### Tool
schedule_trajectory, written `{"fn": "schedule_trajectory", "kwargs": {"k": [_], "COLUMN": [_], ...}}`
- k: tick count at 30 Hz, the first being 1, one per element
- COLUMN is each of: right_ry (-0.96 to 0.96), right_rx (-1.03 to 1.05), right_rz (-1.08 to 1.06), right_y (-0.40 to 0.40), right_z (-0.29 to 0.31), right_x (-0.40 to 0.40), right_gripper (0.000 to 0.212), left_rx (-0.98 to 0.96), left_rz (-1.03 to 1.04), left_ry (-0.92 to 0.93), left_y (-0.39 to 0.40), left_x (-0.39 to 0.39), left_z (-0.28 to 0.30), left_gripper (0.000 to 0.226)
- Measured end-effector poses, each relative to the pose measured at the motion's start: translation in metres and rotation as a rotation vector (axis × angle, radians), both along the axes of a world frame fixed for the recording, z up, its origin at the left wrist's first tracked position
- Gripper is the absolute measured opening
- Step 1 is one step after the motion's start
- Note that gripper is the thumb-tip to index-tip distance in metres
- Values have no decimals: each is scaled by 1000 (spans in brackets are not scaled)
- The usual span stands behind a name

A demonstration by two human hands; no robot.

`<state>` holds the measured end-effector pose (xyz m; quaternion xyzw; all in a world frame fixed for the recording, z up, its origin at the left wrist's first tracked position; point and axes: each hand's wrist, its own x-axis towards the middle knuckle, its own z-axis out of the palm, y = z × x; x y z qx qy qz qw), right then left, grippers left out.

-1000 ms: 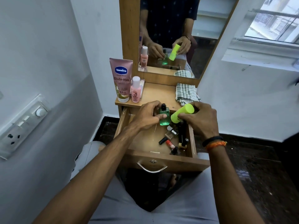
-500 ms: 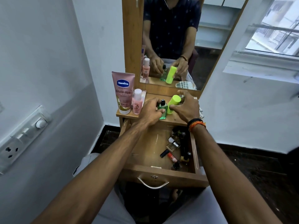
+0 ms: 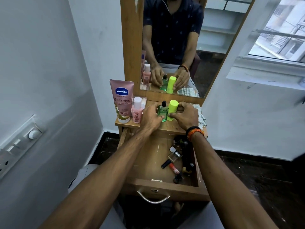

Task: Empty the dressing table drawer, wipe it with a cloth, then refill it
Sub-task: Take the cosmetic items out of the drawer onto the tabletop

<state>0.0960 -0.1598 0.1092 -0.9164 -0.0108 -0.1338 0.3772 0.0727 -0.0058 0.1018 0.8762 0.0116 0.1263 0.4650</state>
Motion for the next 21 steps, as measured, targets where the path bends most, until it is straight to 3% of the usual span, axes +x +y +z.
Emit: {"fn": "schedule_trajectory", "kwargs": {"k": [13, 21], "right_ry": [24, 3], "right_rx": [37, 41], "right_rz": [-30, -73], "right_y": [6, 14], "right_z": [-8, -7], "right_x": [27, 35], "right_gripper": [46, 41], "left_rx": [-70, -85], "left_rz": [84, 175], "left_ry": [11, 3], "left_y": [-5, -6], "left_x": [33, 48], "left_z": [-10, -12], "left_gripper": [30, 34]}}
